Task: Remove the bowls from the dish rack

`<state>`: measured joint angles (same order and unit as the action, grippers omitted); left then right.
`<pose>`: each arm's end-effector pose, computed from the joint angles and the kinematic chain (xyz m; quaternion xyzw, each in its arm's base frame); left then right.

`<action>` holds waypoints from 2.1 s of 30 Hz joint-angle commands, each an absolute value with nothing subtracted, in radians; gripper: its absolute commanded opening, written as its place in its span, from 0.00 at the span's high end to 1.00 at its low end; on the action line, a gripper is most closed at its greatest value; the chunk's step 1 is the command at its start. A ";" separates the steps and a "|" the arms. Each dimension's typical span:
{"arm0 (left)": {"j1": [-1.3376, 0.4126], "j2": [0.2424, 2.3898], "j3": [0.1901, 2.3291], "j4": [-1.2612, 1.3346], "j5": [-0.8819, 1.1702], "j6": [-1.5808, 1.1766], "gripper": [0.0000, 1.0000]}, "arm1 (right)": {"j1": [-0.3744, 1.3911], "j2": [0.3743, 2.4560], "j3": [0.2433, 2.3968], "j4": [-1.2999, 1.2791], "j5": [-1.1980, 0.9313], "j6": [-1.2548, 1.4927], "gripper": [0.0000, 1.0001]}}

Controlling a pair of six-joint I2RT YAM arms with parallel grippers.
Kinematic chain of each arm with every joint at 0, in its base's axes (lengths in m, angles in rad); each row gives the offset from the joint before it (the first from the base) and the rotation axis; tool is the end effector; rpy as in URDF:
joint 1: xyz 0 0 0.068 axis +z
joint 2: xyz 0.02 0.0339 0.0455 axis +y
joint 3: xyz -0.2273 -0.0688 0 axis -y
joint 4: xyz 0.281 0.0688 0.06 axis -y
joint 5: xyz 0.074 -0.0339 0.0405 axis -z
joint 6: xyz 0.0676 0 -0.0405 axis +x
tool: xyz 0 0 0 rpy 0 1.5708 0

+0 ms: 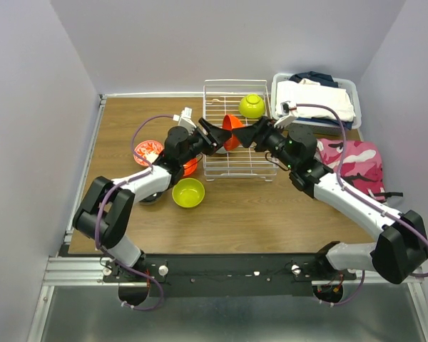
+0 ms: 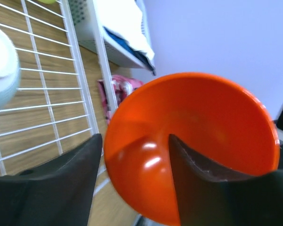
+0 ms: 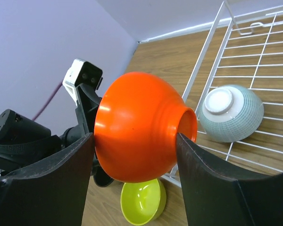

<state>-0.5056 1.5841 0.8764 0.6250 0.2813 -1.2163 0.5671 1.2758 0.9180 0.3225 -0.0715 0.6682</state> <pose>0.3531 -0.2169 0.1922 -0.1644 0.7160 -0.5758 0.3588 0.3175 0.2079 0.2838 0.0115 0.7194 0.4229 0.5509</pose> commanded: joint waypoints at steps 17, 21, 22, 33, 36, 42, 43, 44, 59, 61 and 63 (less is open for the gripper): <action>-0.471 1.511 0.790 0.703 0.299 -1.210 1.00 | 0.560 1.204 0.873 0.396 -0.089 0.670 0.17; -0.431 1.438 0.805 0.545 0.270 -1.099 1.00 | 0.560 1.184 0.884 0.357 -0.083 0.634 0.09; -0.416 1.404 0.816 0.446 0.247 -1.022 1.00 | 0.558 1.178 0.885 0.348 -0.080 0.614 0.08; -0.365 1.244 1.006 -0.227 -0.139 -0.563 1.00 | 0.560 1.126 0.900 0.224 -0.006 0.485 0.05; -0.341 1.259 1.037 -0.337 -0.187 -0.522 1.00 | 0.560 1.127 0.900 0.212 0.028 0.466 0.05; -0.282 1.371 1.072 -0.443 -0.123 -0.514 1.00 | 0.560 1.140 0.896 0.209 0.037 0.463 0.05; -0.278 1.402 1.075 -0.446 -0.111 -0.512 1.00 | 0.558 1.138 0.894 0.210 0.040 0.463 0.05; -0.276 1.414 1.077 -0.446 -0.104 -0.511 1.00 | 0.561 1.137 0.891 0.212 0.040 0.462 0.05; -0.273 1.551 1.089 -0.434 -0.115 -0.508 0.65 | 0.560 1.166 0.897 0.207 0.043 0.457 0.05; -0.272 1.533 1.088 -0.434 -0.133 -0.502 0.54 | 0.560 1.173 0.900 0.204 0.038 0.456 0.05; -0.272 1.513 1.082 -0.433 -0.149 -0.497 0.39 | 0.561 1.189 0.905 0.198 0.025 0.453 0.05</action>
